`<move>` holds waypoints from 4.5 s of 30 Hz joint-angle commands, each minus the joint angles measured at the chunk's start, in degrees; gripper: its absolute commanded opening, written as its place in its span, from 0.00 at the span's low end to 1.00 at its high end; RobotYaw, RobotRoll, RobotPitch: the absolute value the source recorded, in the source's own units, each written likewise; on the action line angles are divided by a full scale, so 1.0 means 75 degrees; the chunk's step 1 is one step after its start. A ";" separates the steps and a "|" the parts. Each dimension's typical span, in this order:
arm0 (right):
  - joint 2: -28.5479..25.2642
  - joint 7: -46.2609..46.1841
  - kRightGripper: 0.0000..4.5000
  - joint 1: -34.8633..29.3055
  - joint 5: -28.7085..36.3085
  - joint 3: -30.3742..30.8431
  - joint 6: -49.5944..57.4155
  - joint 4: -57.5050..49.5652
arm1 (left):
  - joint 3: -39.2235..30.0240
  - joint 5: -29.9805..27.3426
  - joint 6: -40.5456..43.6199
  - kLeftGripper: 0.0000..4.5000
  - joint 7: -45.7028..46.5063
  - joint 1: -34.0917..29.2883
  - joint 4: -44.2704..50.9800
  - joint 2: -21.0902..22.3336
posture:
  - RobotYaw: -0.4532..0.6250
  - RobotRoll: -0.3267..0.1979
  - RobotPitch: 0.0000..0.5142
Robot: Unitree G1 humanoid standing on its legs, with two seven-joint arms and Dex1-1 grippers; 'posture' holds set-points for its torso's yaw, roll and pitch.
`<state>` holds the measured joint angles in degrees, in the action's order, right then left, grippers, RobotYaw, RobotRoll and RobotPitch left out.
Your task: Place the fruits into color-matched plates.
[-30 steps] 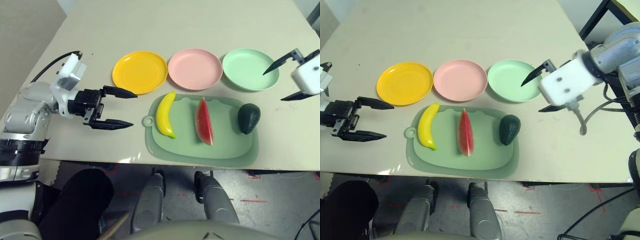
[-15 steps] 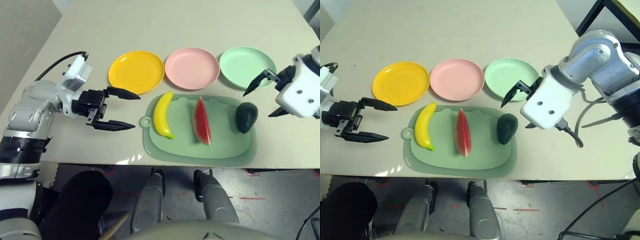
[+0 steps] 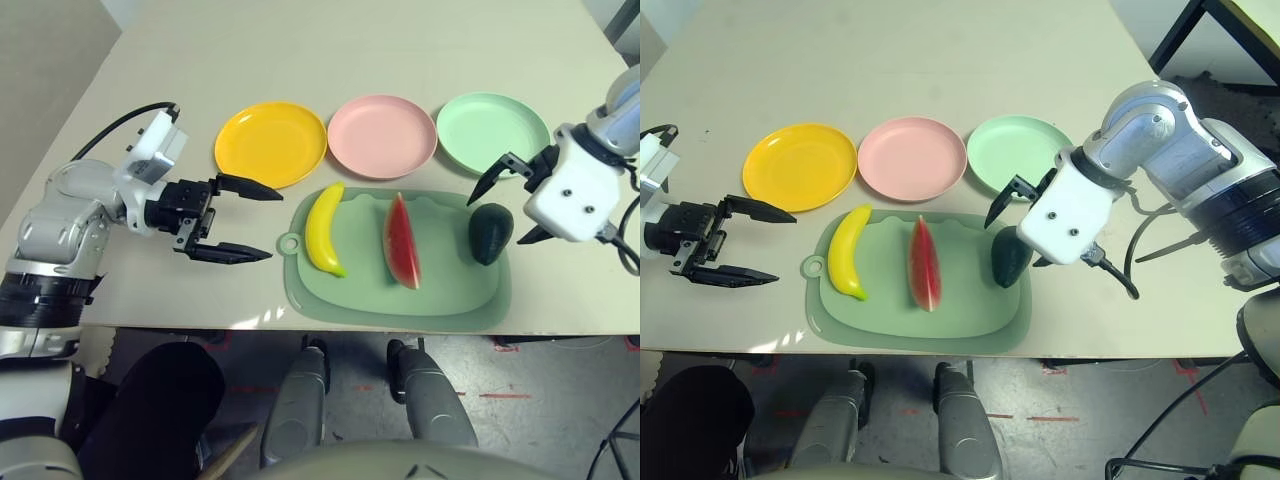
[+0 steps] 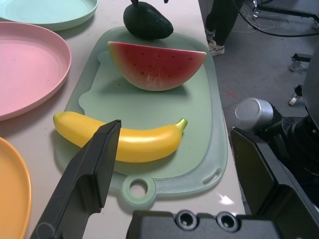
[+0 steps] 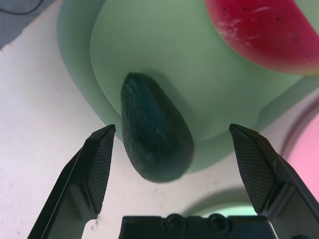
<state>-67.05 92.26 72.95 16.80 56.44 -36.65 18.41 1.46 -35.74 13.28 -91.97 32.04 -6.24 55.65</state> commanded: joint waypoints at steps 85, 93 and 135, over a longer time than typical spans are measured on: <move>0.1338 0.0032 0.66 -0.0671 -0.2083 -0.0888 0.0199 0.1412 | -0.0367 -0.0020 0.0129 1.00 -0.0071 -0.0329 0.0669 0.0162 | 0.38 0.62 0.57; 0.1239 0.0032 0.66 -0.0644 -0.1910 -0.0821 0.0393 0.1239 | -0.0370 -0.0003 0.0075 1.00 -0.0071 -0.0380 0.0621 0.0193 | 0.38 0.62 0.56; 0.4263 -0.3910 0.66 0.2337 -0.6802 -0.2380 0.2525 0.7806 | -0.0210 0.1372 0.1949 1.00 0.3114 0.0348 0.1141 -0.0713 | 0.40 0.62 0.51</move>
<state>-35.46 62.88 90.45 -33.42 39.39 -17.70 76.79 -0.83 -26.24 28.06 -67.99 34.98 2.06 49.62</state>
